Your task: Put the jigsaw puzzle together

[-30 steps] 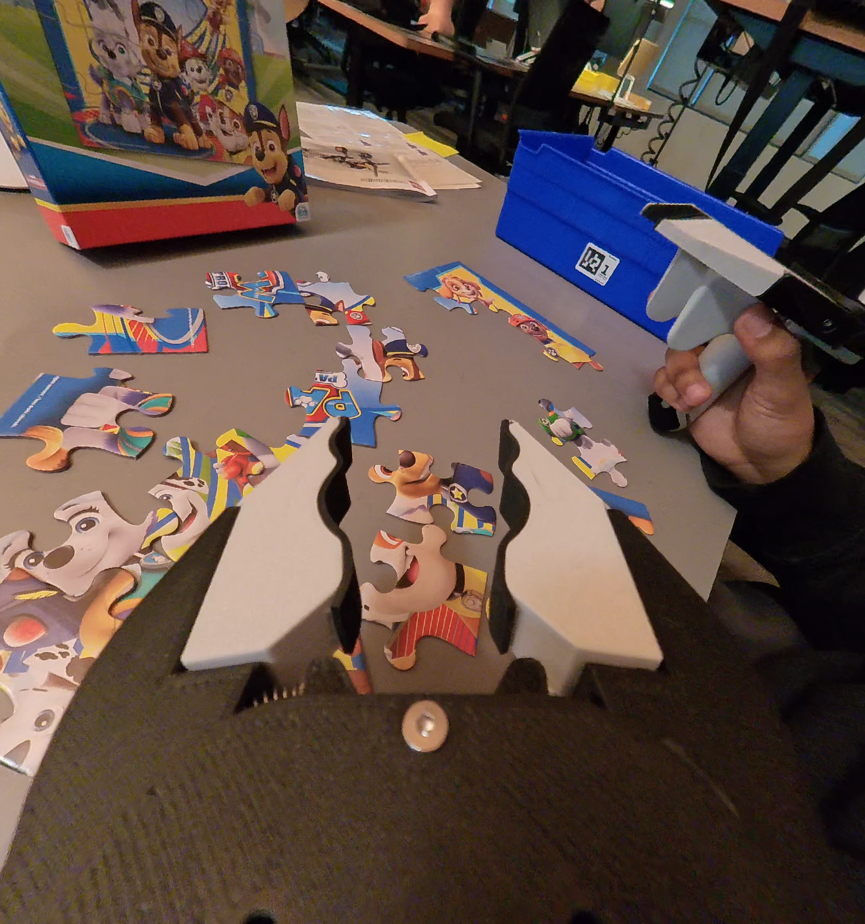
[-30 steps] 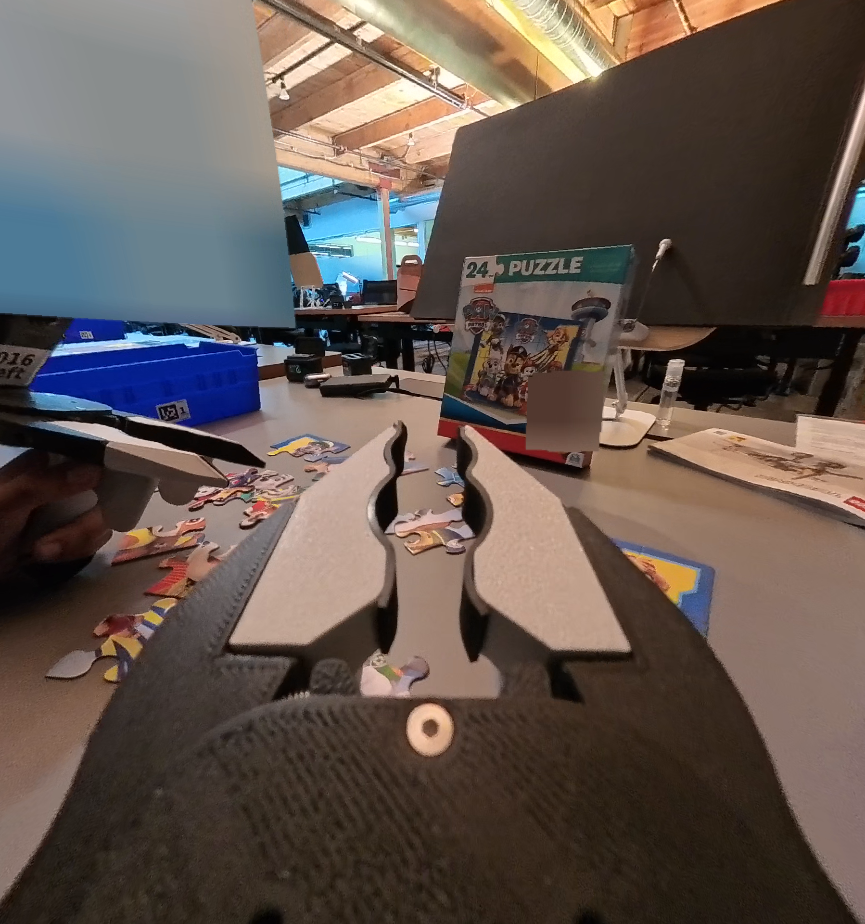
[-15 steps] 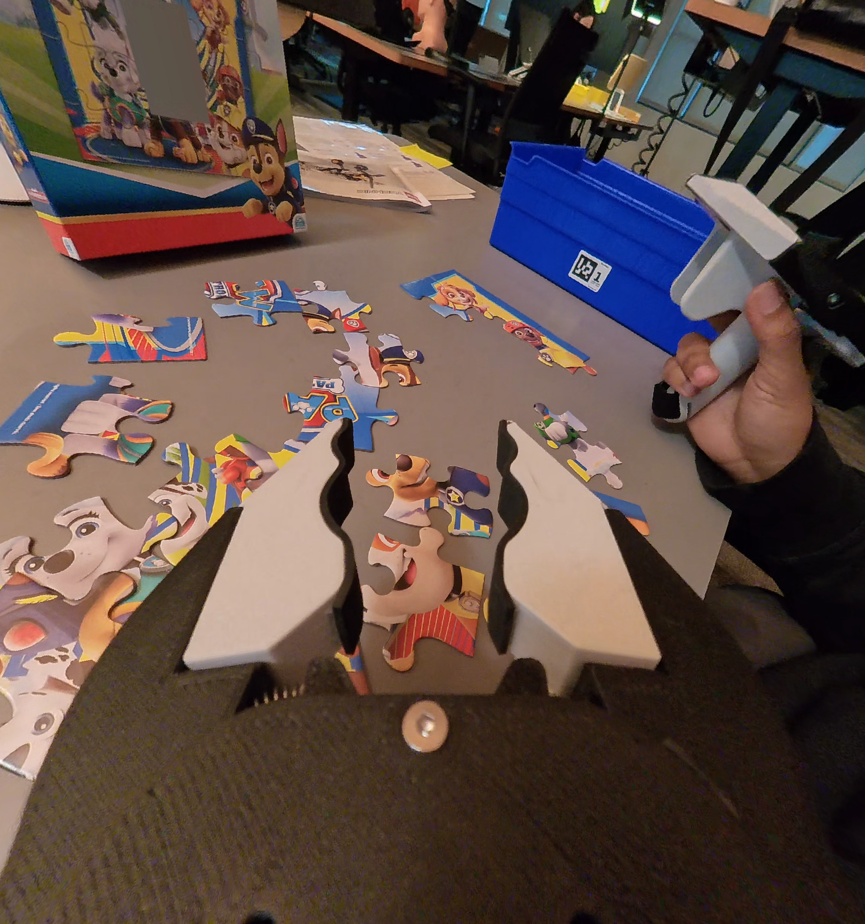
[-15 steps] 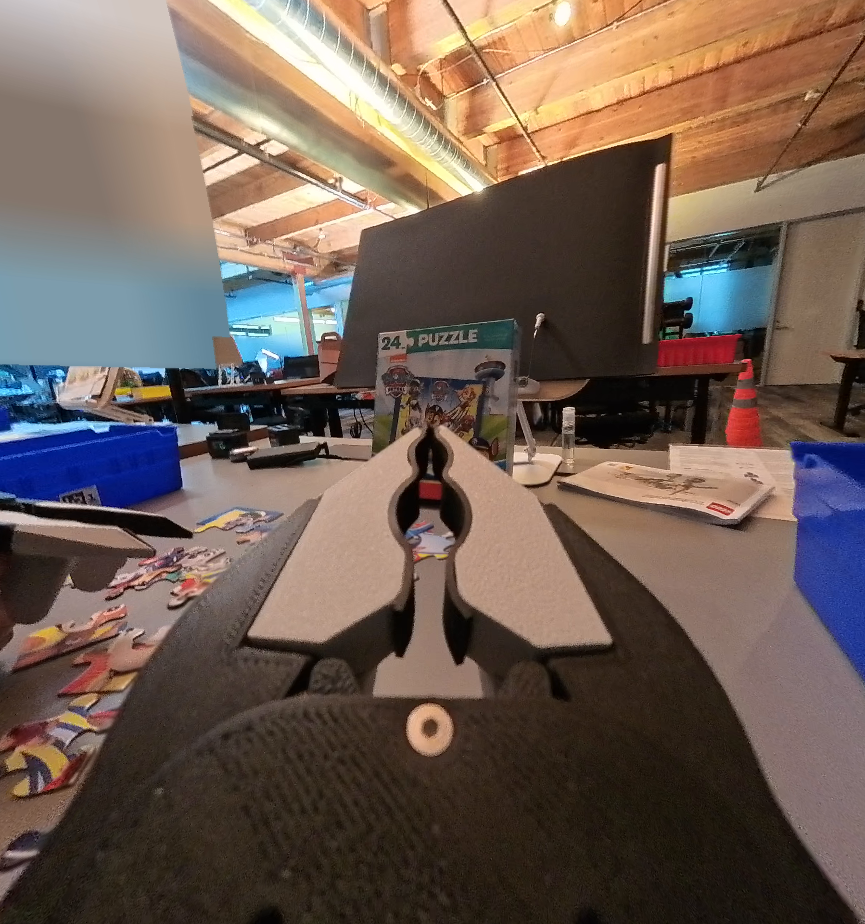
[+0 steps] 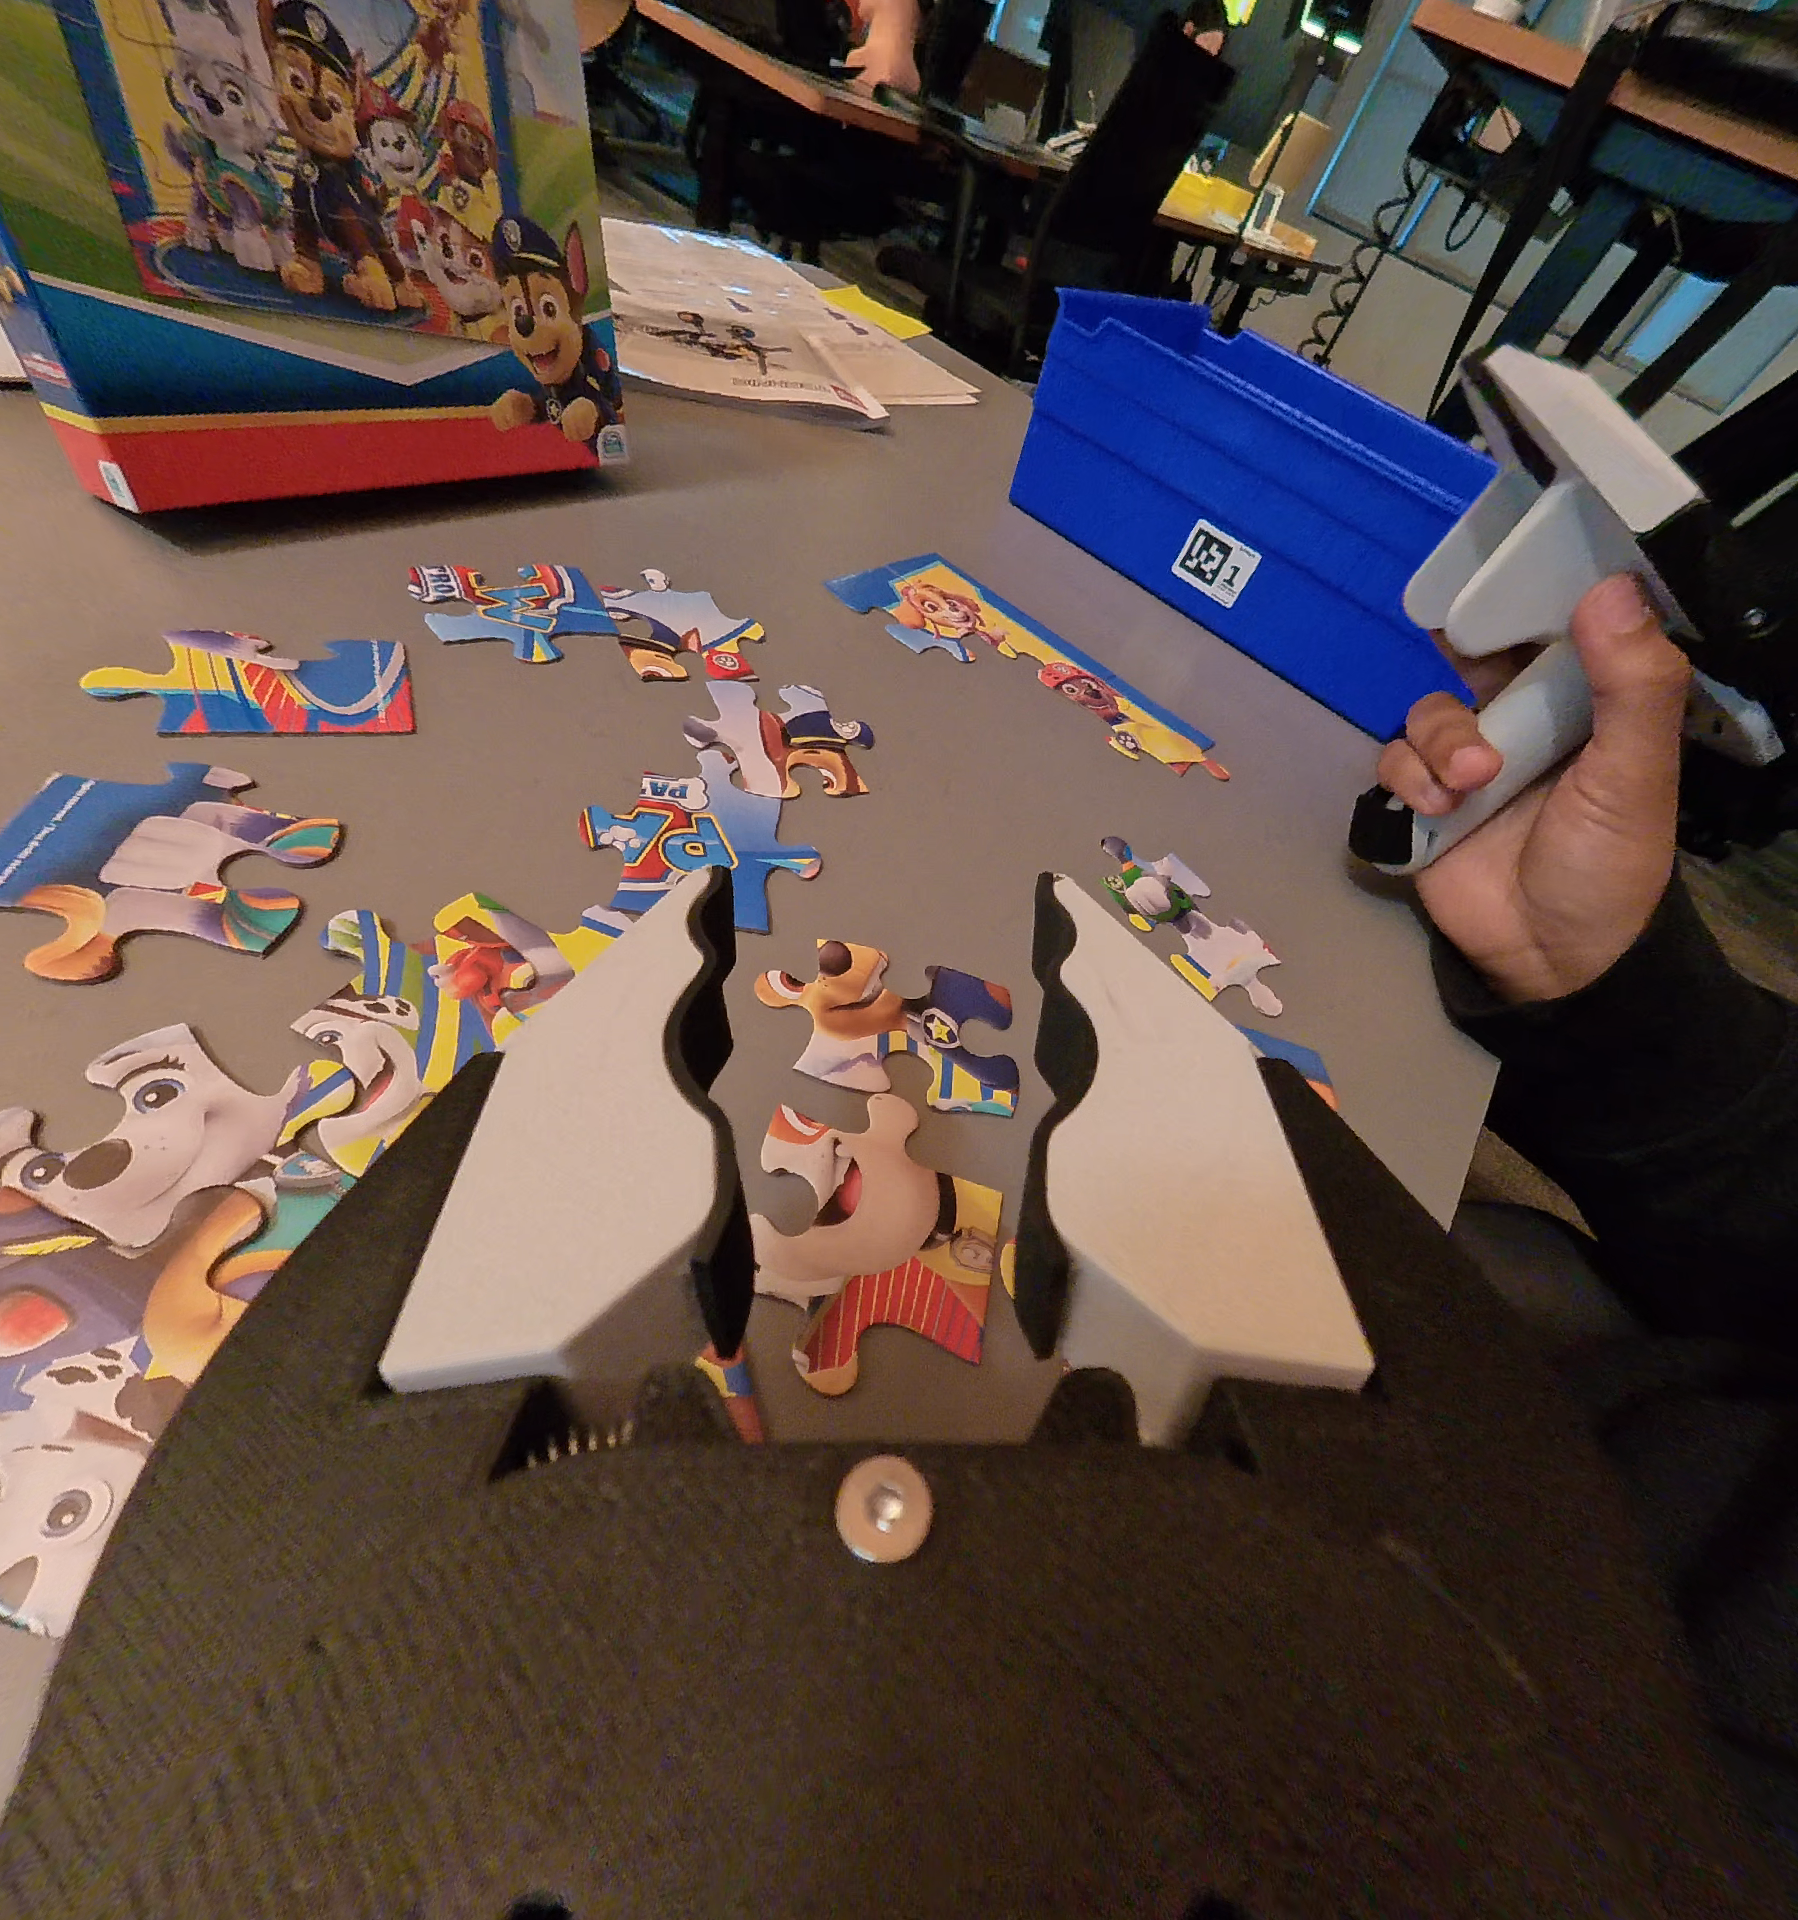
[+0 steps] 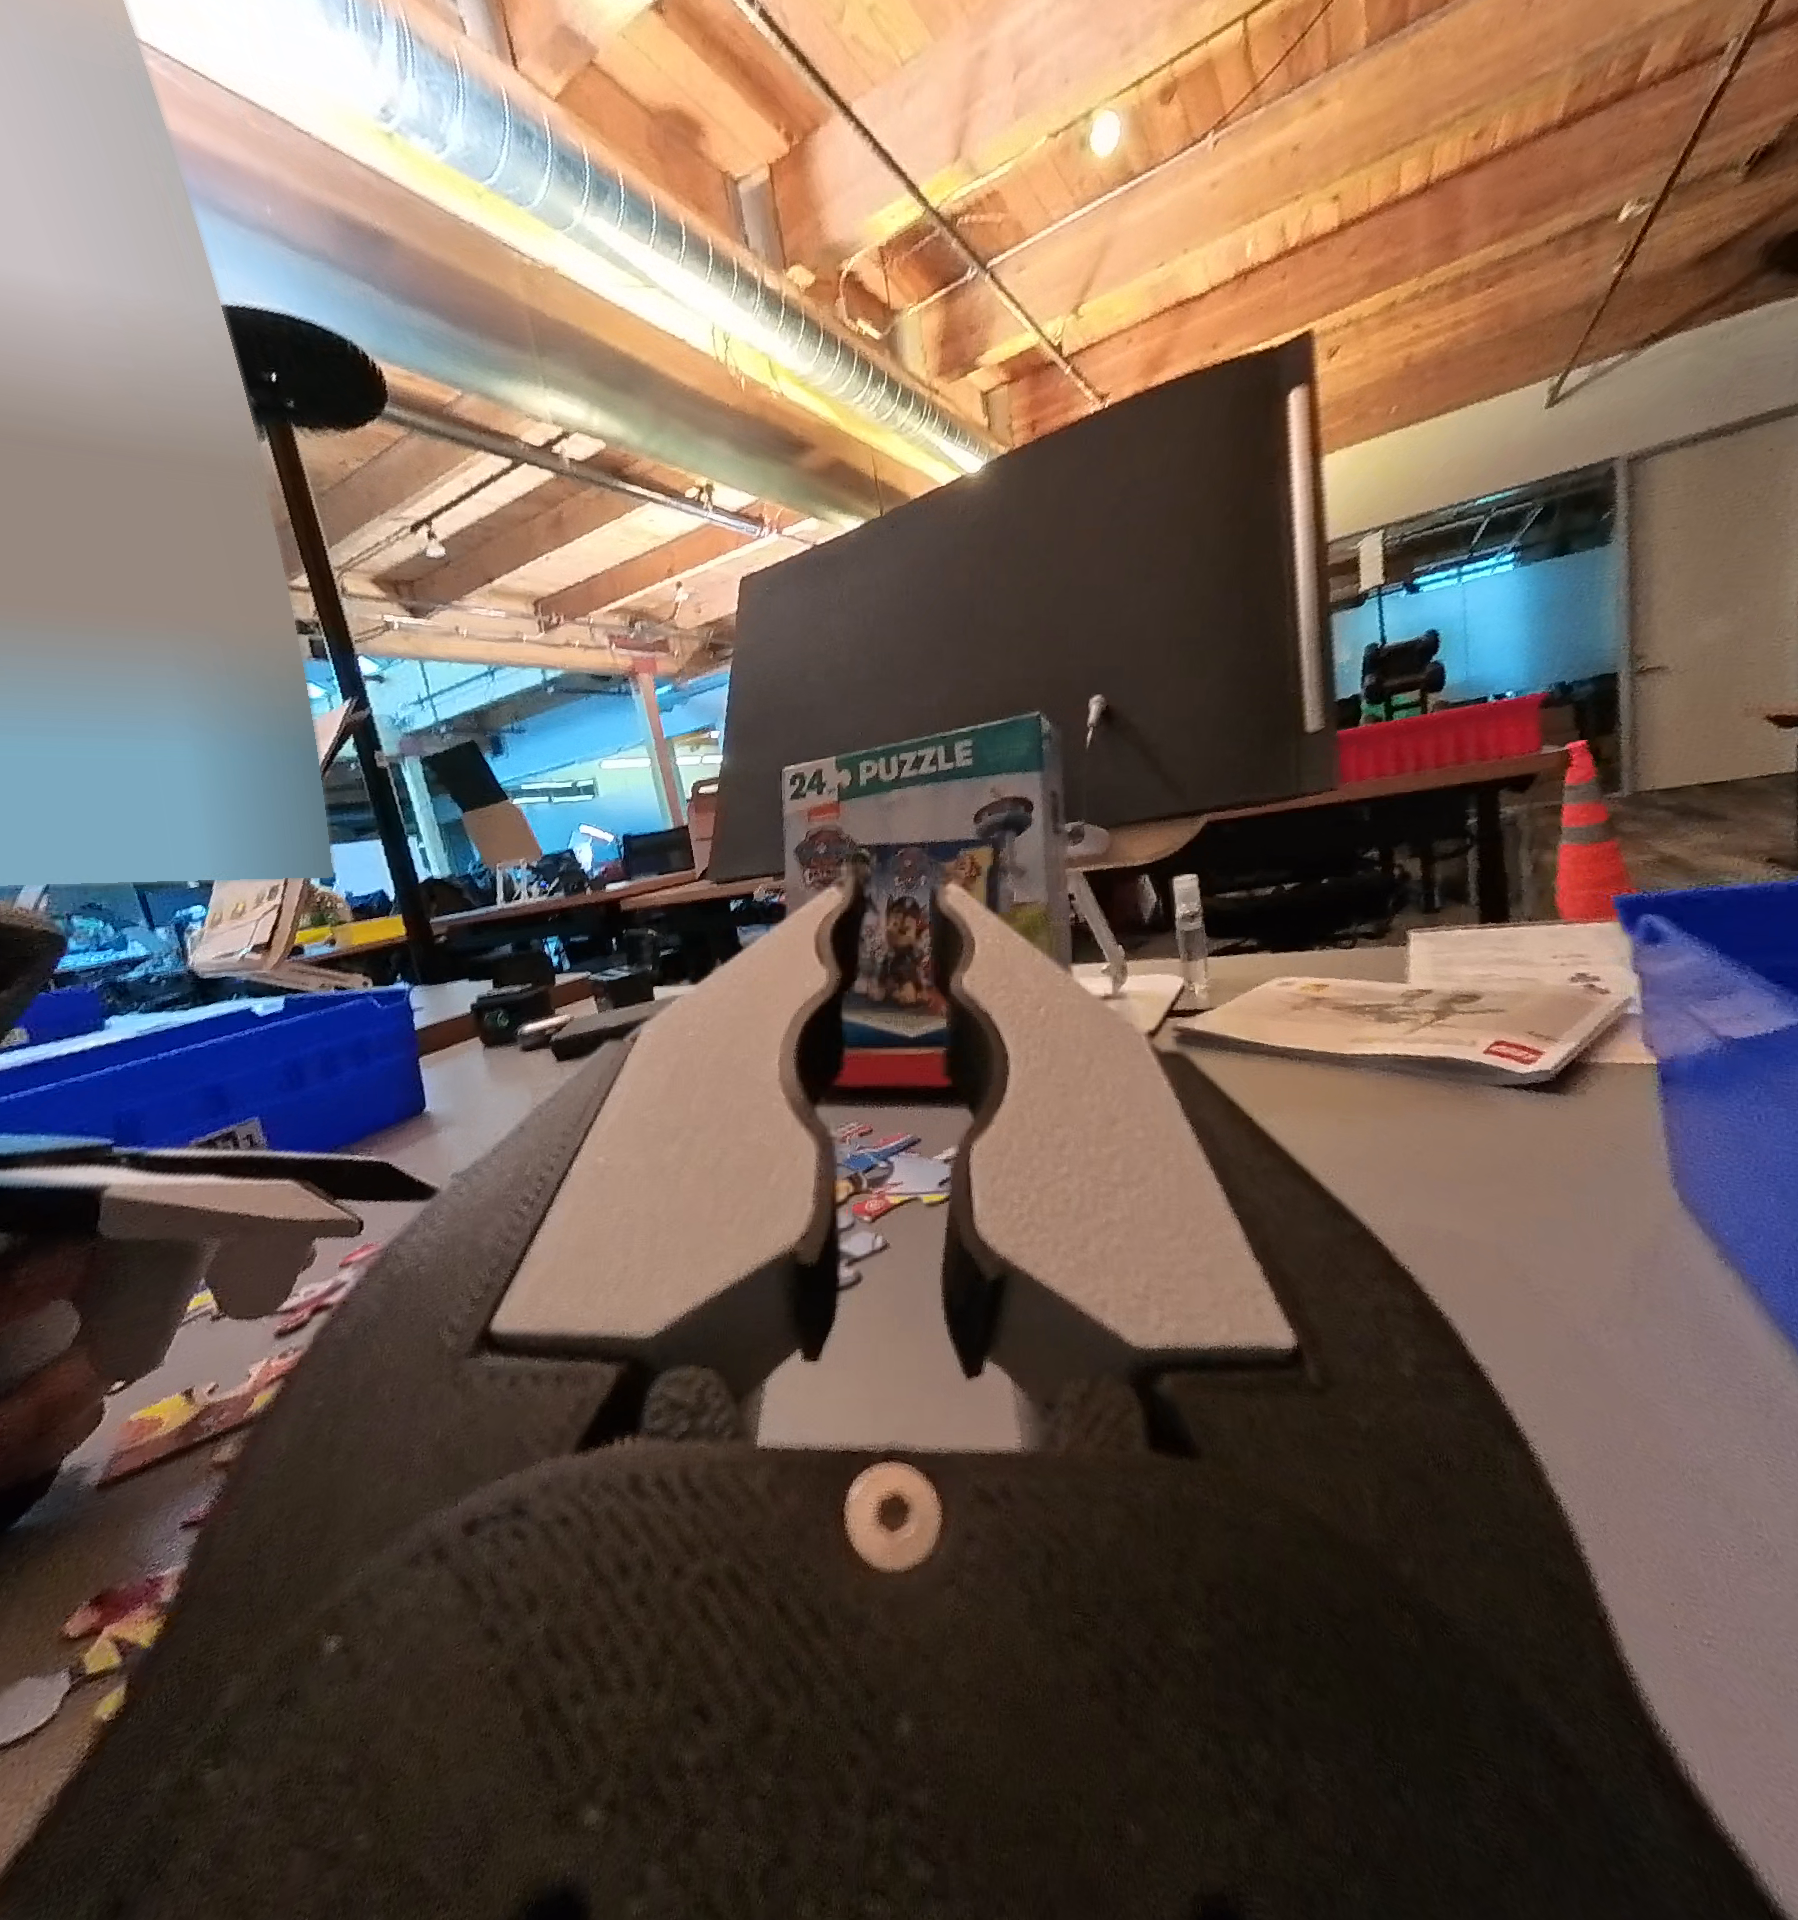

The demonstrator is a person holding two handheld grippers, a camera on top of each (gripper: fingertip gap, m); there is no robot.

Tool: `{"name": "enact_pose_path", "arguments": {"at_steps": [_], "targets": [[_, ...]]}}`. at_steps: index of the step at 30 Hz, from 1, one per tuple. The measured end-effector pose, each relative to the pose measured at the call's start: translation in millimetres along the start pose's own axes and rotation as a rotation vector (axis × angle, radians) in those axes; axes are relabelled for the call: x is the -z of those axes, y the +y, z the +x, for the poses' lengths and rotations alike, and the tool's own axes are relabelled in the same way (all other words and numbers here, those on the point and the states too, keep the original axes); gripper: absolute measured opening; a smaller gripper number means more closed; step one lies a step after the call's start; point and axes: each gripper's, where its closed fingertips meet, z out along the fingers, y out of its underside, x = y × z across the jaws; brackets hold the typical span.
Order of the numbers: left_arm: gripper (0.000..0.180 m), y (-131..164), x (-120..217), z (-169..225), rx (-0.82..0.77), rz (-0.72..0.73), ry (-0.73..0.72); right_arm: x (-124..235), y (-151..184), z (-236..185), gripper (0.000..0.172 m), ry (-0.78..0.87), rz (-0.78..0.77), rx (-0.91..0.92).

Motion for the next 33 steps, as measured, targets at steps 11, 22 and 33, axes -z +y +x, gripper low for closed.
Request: {"name": "enact_pose_path", "arguments": {"at_steps": [11, 22, 33], "targets": [[0.055, -0.6, -0.1, -0.6, 0.018, 0.004, 0.011, -6.4, 8.9, -6.5, 0.010, -0.027, -0.046, 0.023], [0.055, -1.0, -0.1, -1.4, 0.029, 0.007, 0.014, -8.8, 14.1, -6.5, 0.016, -0.002, -0.076, 0.073], [0.056, -1.9, 0.6, -1.8, 0.030, 0.013, 0.009, -9.6, 16.6, -6.7, 0.017, -0.004, -0.087, 0.071]]}}
